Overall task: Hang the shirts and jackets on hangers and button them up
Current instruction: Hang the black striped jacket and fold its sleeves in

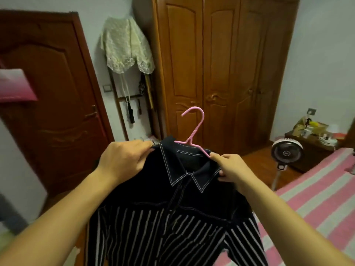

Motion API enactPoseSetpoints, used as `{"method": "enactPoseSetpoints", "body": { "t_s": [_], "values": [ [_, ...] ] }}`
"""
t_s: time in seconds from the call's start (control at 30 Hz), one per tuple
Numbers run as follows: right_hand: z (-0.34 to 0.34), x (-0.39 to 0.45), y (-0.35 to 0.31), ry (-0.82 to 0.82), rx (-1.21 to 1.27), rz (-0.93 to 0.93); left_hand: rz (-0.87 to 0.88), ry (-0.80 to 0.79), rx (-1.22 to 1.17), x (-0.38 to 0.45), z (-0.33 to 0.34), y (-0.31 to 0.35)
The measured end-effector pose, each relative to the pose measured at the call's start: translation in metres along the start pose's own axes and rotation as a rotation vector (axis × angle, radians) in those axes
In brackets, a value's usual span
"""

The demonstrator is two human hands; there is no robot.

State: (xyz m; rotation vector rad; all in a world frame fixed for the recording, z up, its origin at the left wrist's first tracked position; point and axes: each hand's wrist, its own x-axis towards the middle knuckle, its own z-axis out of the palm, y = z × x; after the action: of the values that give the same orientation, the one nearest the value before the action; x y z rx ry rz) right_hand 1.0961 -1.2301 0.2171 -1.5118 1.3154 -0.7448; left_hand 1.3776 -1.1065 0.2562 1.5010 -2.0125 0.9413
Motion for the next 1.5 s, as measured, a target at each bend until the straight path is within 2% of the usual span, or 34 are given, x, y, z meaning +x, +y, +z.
{"method": "enactPoseSetpoints", "body": {
  "t_s": [0.07,0.1,0.17,0.23,0.27,0.3,0.37,0.4,0.43,0.47,0.53,0.57,0.6,0.67,0.73,0.8,0.9,0.97,1.0,1.07,1.13,1.2,1.27,1.33,1.43,1.5],
  "values": [
    [0.026,0.023,-0.011,-0.117,0.014,0.118,0.023,-0.022,0.05,-0.018,0.001,-0.021],
    [0.037,0.034,-0.019,-0.186,-0.061,0.15,0.04,-0.031,0.077,-0.026,0.001,-0.029],
    [0.059,0.056,-0.037,-0.335,-0.352,0.117,0.07,-0.057,0.122,-0.038,-0.001,-0.043],
    [0.082,0.078,-0.054,-0.418,-0.574,-0.012,0.089,-0.106,0.171,-0.049,-0.004,-0.056],
    [0.095,0.089,-0.061,-0.379,-0.646,-0.13,0.088,-0.138,0.195,-0.053,-0.005,-0.062],
    [0.106,0.099,-0.067,-0.255,-0.713,-0.268,0.077,-0.168,0.215,-0.056,-0.005,-0.066],
    [0.126,0.107,-0.077,0.103,-0.725,-0.569,0.017,-0.194,0.25,-0.059,-0.004,-0.074],
    [0.138,0.11,-0.08,0.209,-0.705,-0.681,-0.042,-0.189,0.281,-0.059,-0.006,-0.08],
    [0.147,0.115,-0.08,0.212,-0.66,-0.722,-0.11,-0.179,0.316,-0.06,-0.007,-0.087],
    [0.153,0.121,-0.086,0.092,-0.569,-0.707,-0.192,-0.17,0.367,-0.062,-0.009,-0.099],
    [0.16,0.133,-0.102,-0.387,-0.321,-0.651,-0.367,-0.14,0.437,-0.071,-0.019,-0.124],
    [0.163,0.139,-0.11,-0.554,-0.249,-0.679,-0.448,-0.114,0.432,-0.079,-0.026,-0.134],
    [0.167,0.148,-0.12,-0.603,-0.235,-0.789,-0.505,-0.078,0.406,-0.088,-0.033,-0.142],
    [0.182,0.167,-0.138,-0.551,-0.367,-1.021,-0.541,-0.008,0.373,-0.099,-0.046,-0.148],
    [0.205,0.173,-0.147,-0.707,-0.494,-1.093,-0.565,0.008,0.393,-0.104,-0.058,-0.15],
    [0.235,0.177,-0.152,-0.696,-0.52,-1.146,-0.631,-0.002,0.42,-0.11,-0.071,-0.157],
    [0.266,0.174,-0.164,-0.475,-0.296,-1.259,-0.812,-0.055,0.442,-0.133,-0.093,-0.161],
    [0.281,0.169,-0.177,-0.438,-0.1,-1.257,-0.982,-0.156,0.508,-0.159,-0.104,-0.159],
    [0.288,0.165,-0.185,-0.476,-0.062,-1.246,-1.07,-0.193,0.533,-0.175,-0.108,-0.159],
    [0.3,0.16,-0.194,-0.711,-0.108,-1.245,-1.247,-0.177,0.521,-0.203,-0.115,-0.161],
    [0.314,0.157,-0.193,-1.029,-0.306,-1.251,-1.359,-0.131,0.506,-0.225,-0.124,-0.165],
    [0.329,0.156,-0.183,-1.186,-0.433,-1.267,-1.402,-0.113,0.5,-0.241,-0.134,-0.168],
    [0.341,0.152,-0.173,-1.153,-0.318,-1.23,-1.392,-0.188,0.475,-0.257,-0.14,-0.167],
    [0.354,0.141,-0.17,-0.999,-0.141,-1.247,-1.439,-0.235,0.472,-0.28,-0.147,-0.166],
    [0.372,0.122,-0.174,-0.902,-0.115,-1.256,-1.793,-0.254,0.492,-0.327,-0.17,-0.16],
    [0.385,0.107,-0.181,-0.864,-0.165,-1.274,-2.0,-0.383,0.554,-0.357,-0.188,-0.15]
  ]
}}
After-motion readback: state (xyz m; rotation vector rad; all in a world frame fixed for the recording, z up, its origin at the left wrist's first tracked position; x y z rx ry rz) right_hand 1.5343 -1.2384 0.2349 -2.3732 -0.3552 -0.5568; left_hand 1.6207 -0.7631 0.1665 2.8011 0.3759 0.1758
